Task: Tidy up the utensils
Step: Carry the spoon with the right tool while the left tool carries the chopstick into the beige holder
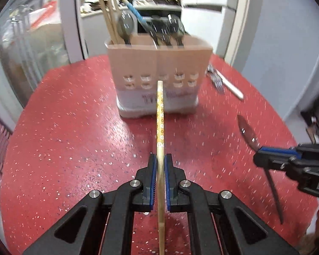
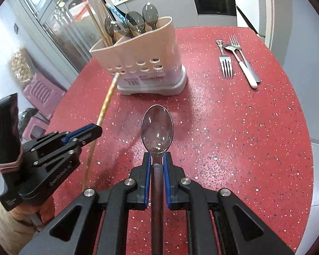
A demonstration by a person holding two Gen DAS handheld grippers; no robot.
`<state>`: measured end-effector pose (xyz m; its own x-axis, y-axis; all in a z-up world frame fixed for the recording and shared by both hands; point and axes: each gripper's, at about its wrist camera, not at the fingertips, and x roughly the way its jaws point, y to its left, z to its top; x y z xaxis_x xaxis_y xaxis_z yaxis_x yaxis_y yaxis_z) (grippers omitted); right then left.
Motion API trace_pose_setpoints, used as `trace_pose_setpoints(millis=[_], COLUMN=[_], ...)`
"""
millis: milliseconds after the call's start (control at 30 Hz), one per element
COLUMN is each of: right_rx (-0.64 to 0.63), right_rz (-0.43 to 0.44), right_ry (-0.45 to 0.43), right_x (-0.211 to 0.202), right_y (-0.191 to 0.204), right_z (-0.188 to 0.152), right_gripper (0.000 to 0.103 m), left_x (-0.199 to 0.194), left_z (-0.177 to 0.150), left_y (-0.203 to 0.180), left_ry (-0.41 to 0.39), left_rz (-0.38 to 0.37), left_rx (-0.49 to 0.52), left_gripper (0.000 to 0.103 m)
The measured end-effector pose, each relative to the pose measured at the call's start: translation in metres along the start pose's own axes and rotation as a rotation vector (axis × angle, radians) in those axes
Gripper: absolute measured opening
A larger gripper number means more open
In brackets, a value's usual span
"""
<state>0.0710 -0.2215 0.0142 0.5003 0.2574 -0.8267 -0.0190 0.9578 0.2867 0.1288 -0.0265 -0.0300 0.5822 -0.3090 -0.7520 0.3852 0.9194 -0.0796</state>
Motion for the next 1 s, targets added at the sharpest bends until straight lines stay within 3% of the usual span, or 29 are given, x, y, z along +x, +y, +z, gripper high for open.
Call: trace_pose_setpoints(millis=[400,1000], right_rx=[-0.018,-0.026], right_rz=[0.034,0.101], right_ry=[-0.045,-0.147], right_x=[-0.014,-0.039], right_y=[0.001,-0.004], right_z=[0.016,0.061], right_gripper=[0.012,0.012], left_x=[-0.023,-0.045], left_z=[0.022,0.058], left_y=[-0.011,-0.015], left_ry=[-0.151,-0.268], left_rz=[0.037,0.048], left_rx=[-0.055,-0.084], left_gripper=[0.031,0.031])
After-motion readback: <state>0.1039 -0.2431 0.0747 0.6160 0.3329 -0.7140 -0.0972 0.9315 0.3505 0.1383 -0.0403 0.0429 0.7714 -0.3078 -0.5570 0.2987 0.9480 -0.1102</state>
